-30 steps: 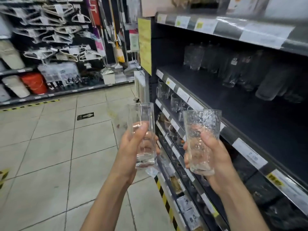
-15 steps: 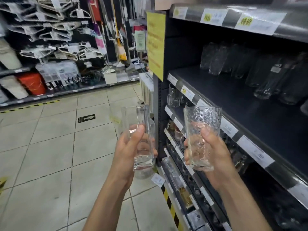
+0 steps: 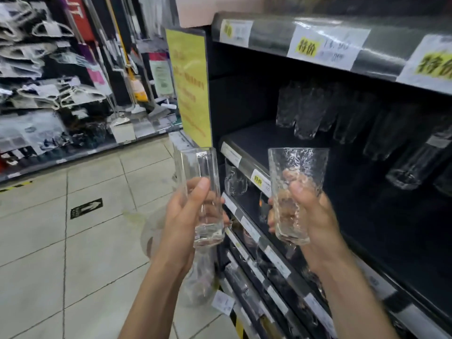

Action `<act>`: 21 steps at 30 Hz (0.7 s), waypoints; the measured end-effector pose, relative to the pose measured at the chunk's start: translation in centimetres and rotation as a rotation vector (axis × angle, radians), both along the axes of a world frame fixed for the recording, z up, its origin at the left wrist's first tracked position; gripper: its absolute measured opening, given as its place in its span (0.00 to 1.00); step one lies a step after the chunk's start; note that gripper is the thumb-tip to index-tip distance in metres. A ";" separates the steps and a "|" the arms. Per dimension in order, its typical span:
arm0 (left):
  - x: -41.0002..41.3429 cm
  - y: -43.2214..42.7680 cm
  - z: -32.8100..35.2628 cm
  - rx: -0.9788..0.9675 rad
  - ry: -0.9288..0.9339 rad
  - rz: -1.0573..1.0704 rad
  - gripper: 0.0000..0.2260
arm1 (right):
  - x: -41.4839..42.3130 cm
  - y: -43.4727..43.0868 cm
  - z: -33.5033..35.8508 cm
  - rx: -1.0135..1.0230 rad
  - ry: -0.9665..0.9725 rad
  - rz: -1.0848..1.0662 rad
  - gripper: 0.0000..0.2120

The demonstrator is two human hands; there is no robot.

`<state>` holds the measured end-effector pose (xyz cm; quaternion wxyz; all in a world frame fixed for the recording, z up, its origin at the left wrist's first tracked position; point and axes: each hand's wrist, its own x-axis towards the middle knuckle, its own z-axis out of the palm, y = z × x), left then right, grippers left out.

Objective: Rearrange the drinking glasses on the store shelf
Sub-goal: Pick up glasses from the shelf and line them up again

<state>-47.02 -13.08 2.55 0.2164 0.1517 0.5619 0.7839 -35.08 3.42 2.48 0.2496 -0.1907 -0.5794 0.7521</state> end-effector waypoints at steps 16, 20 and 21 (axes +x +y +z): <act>-10.0 15.4 0.6 0.026 0.013 -0.683 0.21 | -2.5 5.0 0.3 0.087 -0.136 -0.751 0.30; -12.2 18.0 0.9 0.014 0.090 -0.820 0.23 | -4.0 4.8 0.6 0.093 -0.163 -0.939 0.25; -12.8 18.7 0.9 0.011 0.122 -0.838 0.25 | -4.5 4.9 0.6 0.104 -0.191 -0.961 0.26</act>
